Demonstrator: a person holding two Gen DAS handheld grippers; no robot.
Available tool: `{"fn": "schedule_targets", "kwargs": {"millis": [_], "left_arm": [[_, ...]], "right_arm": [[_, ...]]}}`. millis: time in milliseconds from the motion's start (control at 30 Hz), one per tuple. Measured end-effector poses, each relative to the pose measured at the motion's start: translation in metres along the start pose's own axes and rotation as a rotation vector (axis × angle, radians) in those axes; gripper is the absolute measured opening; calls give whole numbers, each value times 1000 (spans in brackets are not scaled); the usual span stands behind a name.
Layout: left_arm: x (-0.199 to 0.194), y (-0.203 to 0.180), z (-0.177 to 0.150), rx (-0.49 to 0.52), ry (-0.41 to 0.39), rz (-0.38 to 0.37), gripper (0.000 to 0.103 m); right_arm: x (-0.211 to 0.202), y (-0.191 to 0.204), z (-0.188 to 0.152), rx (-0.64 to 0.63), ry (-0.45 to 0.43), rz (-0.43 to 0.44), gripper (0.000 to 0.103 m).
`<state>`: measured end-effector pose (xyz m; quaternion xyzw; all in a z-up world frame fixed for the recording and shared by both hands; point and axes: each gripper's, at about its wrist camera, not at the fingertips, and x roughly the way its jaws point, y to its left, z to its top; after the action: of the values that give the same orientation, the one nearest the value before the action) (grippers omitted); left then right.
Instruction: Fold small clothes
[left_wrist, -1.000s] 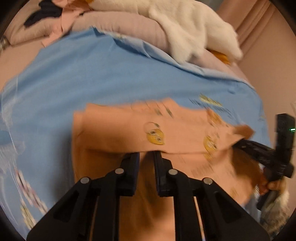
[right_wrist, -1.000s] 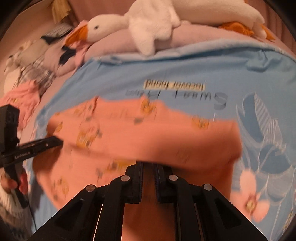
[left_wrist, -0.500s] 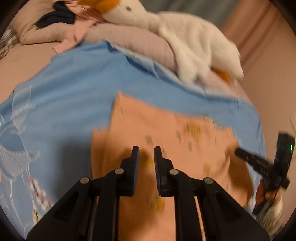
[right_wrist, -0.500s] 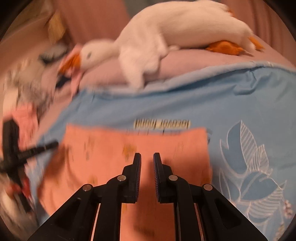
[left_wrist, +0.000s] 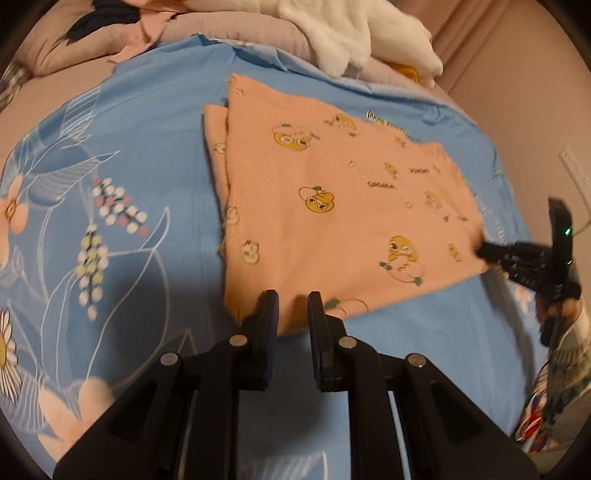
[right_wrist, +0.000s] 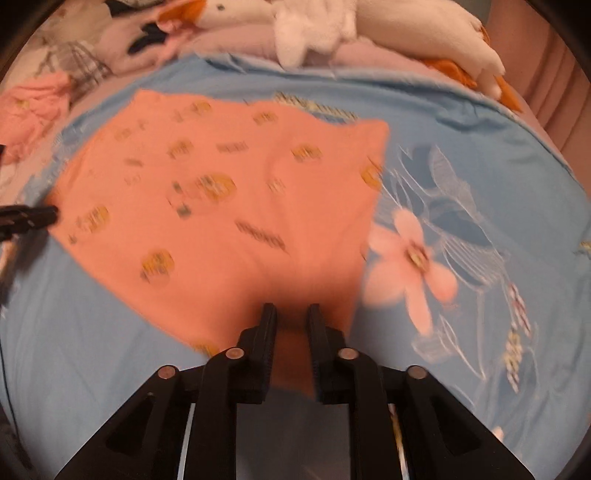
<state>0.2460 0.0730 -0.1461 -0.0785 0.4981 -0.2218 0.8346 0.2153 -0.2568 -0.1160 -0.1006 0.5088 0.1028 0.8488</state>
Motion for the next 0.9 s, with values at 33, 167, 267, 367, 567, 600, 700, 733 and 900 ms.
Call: {"fn": "schedule_targets", "kwargs": {"millis": [33, 167, 267, 367, 567, 600, 700, 733, 900], "left_arm": [[-8, 1, -1, -9, -20, -3, 17], [-27, 11, -1, -87, -91, -29, 60], [-28, 21, 5, -151, -126, -52, 60], [-16, 30, 18, -221, -123, -115, 60], [26, 46, 48, -346, -68, -202, 60], [31, 47, 51, -359, -64, -209, 58], [38, 47, 61, -379, -72, -238, 57], [39, 46, 64, -382, -73, -243, 55], [45, 46, 66, -370, -46, -184, 23]], "right_arm": [[0, -3, 2, 14, 1, 10, 18], [-20, -10, 4, 70, -68, 56, 30], [-28, -2, 14, 83, -139, 96, 39], [-28, 11, 25, 103, -196, 191, 39], [-4, 37, 50, 182, -221, 332, 41], [3, 39, 58, 196, -221, 348, 41], [17, 41, 77, 223, -222, 374, 41], [22, 41, 84, 236, -218, 384, 41], [52, 48, 104, 313, -195, 398, 40]]}}
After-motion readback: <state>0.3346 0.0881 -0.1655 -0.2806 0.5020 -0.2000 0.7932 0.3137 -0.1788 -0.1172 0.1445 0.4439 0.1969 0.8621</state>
